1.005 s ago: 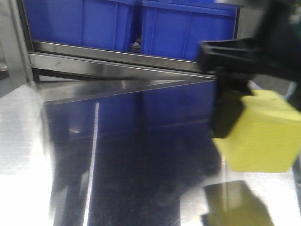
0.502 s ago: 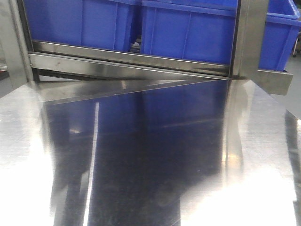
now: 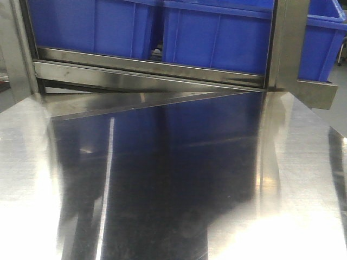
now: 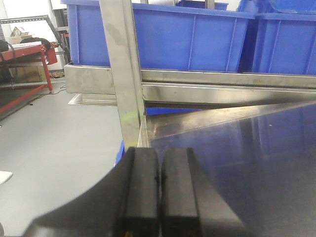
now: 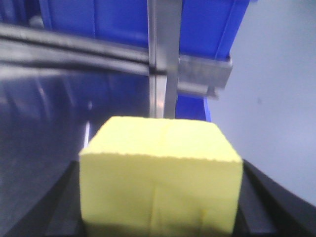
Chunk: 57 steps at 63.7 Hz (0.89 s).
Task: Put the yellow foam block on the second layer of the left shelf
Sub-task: 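Lift the cube off the table with the right gripper, then hold the cube in the right gripper while driving away from the table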
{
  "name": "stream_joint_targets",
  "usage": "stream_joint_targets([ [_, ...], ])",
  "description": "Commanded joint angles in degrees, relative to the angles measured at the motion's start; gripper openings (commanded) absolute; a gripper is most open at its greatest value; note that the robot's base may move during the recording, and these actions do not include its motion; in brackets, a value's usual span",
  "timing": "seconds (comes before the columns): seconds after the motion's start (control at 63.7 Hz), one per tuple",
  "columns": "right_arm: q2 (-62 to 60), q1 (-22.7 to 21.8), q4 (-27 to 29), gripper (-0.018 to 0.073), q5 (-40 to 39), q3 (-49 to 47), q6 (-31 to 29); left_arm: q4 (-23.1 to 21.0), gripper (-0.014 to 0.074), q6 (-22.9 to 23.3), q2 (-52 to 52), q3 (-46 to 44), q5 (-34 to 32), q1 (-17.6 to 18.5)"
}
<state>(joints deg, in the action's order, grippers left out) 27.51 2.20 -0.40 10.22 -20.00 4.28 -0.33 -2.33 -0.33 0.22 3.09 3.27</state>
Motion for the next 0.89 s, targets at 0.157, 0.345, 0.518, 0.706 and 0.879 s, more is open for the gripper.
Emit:
stream_joint_targets([
  [0.157,-13.97,-0.31,-2.36,0.0501,-6.18,2.55,-0.68,-0.29,0.0124,0.22,-1.16,1.60,-4.73,0.25],
  [0.345,-18.92,-0.31,-2.36,0.0501,-5.12,2.86,-0.63,-0.29,0.0124,0.22,-1.16,1.60,-4.73,0.25],
  [0.518,-18.91,-0.31,-2.36,0.0501,-5.04,2.86,-0.63,-0.29,0.0124,0.22,-1.16,1.60,-4.73,0.25],
  [0.706,-18.91,-0.31,-2.36,0.0501,-5.04,2.86,-0.63,-0.29,0.0124,0.22,-1.16,1.60,-4.73,0.25],
  [0.879,-18.91,-0.31,-2.36,0.0501,-5.04,2.86,-0.63,-0.29,0.0124,0.22,-1.16,1.60,-4.73,0.25],
])
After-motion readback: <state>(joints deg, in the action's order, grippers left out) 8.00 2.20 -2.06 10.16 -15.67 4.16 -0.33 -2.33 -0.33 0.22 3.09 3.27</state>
